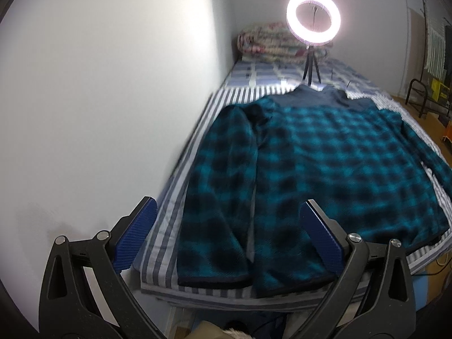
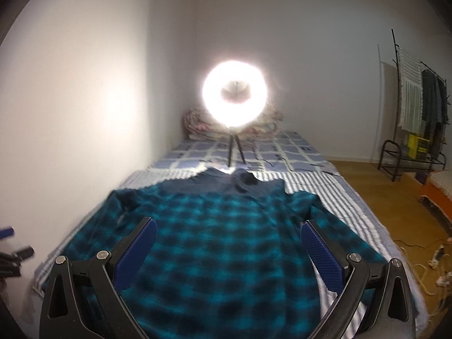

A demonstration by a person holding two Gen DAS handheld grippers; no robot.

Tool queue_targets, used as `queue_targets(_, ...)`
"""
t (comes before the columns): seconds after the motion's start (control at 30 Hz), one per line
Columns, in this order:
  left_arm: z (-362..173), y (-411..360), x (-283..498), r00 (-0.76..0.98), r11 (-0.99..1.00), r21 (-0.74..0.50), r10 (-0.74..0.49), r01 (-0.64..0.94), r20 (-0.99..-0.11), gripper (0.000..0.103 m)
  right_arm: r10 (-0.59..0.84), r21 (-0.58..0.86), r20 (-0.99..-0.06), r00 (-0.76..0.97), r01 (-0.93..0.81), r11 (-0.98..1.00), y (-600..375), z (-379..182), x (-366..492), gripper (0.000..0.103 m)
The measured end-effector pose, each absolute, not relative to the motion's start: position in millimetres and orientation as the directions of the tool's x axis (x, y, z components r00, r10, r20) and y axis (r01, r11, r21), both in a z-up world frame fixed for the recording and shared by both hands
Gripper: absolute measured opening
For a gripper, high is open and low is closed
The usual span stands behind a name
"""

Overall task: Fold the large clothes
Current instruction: 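Lower the left tool to the shirt hem and close on it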

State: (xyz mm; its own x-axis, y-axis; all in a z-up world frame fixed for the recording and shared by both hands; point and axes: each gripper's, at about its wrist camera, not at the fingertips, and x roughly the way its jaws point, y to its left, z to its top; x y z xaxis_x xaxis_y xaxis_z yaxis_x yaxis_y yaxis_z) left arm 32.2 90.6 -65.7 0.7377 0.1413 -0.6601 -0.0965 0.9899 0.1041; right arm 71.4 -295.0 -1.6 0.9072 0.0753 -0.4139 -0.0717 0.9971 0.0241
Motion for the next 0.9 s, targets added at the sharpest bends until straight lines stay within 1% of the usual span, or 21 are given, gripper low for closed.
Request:
queue_targets(0.03, -75, 97, 34, 0.719, 0.988, 0.107, 0.152, -0.108, -0.678, 0.095, 0.088, 0.027, -0.409, 0.908, -0.085, 0.996, -293, -4, 75, 0.103)
queue_targets(0.07, -82, 101, 34, 0.706, 0.988, 0.104, 0.154, -0.113, -0.691, 0.092, 0.093, 0.022, -0.419, 0.903, -0.093, 0.995, -291, -7, 79, 0.103)
queue_targets(0.13, -99, 115, 35, 0.658, 0.992, 0.051, 0.117, -0.119, -0.744, 0.082, 0.101, 0.007, -0.452, 0.887, -0.109, 0.994, -287, -13, 85, 0.103)
queue_targets(0.23, -118, 135, 35, 0.607, 0.989, -0.043, 0.054, -0.144, -0.793, 0.075, 0.124, 0.002, -0.509, 0.852, -0.143, 0.990, -284, -26, 96, 0.102)
queue_targets(0.33, -134, 150, 35, 0.571, 0.979, -0.079, 0.042, -0.187, -0.820, 0.075, 0.140, 0.009, -0.560, 0.817, -0.163, 0.987, -285, -38, 100, 0.101)
queue_targets(0.47, -152, 166, 36, 0.526, 0.962, -0.135, 0.009, -0.236, -0.850, 0.073, 0.170, 0.043, -0.597, 0.784, -0.180, 0.983, -284, -48, 104, 0.100)
queue_targets(0.53, -162, 171, 42, 0.502, 0.952, -0.161, -0.010, -0.259, -0.865, 0.068, 0.176, 0.039, -0.602, 0.779, -0.192, 0.981, -281, -50, 103, 0.100)
queue_targets(0.8, -190, 189, 57, 0.439, 0.929, -0.178, -0.020, -0.323, -0.898, 0.067, 0.186, 0.008, -0.603, 0.776, -0.228, 0.974, -269, -53, 105, 0.100)
queue_targets(0.87, -194, 188, 60, 0.430, 0.931, -0.161, -0.006, -0.327, -0.903, 0.063, 0.188, 0.006, -0.601, 0.777, -0.231, 0.973, -268, -52, 104, 0.100)
queue_targets(0.9, -195, 188, 61, 0.426, 0.934, -0.151, 0.002, -0.324, -0.905, 0.059, 0.188, 0.006, -0.600, 0.778, -0.231, 0.973, -268, -52, 104, 0.100)
